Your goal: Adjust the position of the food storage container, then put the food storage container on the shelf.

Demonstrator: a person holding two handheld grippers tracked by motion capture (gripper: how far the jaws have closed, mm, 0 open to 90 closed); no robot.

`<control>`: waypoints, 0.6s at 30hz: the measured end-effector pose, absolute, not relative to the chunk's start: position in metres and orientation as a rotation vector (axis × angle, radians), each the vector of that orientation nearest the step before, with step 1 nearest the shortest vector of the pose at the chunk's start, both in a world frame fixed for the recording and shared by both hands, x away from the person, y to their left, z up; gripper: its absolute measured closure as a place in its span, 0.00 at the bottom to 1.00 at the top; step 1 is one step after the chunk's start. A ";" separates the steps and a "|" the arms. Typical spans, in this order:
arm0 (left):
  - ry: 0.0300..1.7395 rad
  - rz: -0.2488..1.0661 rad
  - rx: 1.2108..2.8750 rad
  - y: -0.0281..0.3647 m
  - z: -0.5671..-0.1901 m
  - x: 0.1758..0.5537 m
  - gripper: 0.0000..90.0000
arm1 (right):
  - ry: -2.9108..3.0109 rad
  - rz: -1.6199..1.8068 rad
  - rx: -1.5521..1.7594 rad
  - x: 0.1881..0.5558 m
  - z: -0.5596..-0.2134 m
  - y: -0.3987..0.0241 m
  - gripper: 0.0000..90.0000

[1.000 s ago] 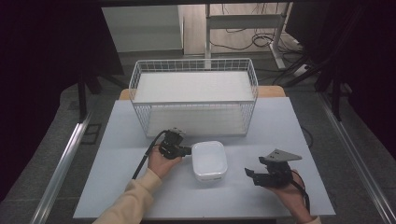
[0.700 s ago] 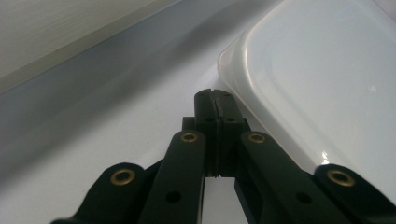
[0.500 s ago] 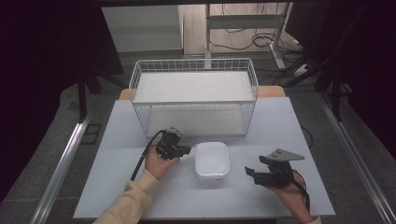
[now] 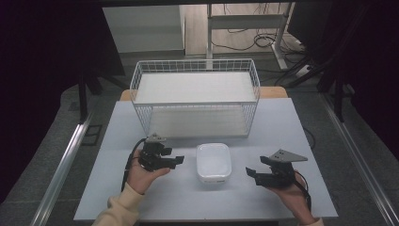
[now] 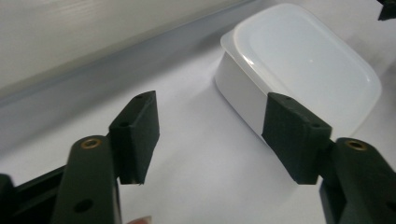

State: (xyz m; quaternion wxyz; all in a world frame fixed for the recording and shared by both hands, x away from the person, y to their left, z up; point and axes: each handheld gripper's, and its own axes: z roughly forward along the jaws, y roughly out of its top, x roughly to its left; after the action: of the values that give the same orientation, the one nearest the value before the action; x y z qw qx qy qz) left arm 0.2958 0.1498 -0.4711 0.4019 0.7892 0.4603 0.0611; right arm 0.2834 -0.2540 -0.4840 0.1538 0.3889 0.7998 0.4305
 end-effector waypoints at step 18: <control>1.224 0.095 1.940 0.155 -0.471 0.300 0.30 | 2.286 1.196 1.102 0.284 -0.485 -0.251 0.22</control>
State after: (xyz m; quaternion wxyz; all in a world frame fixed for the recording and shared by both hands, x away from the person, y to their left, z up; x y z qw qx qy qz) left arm 0.2999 0.1555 -0.4705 0.4102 0.7706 0.4862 0.0378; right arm 0.2841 -0.2515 -0.4852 0.1670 0.3873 0.8034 0.4204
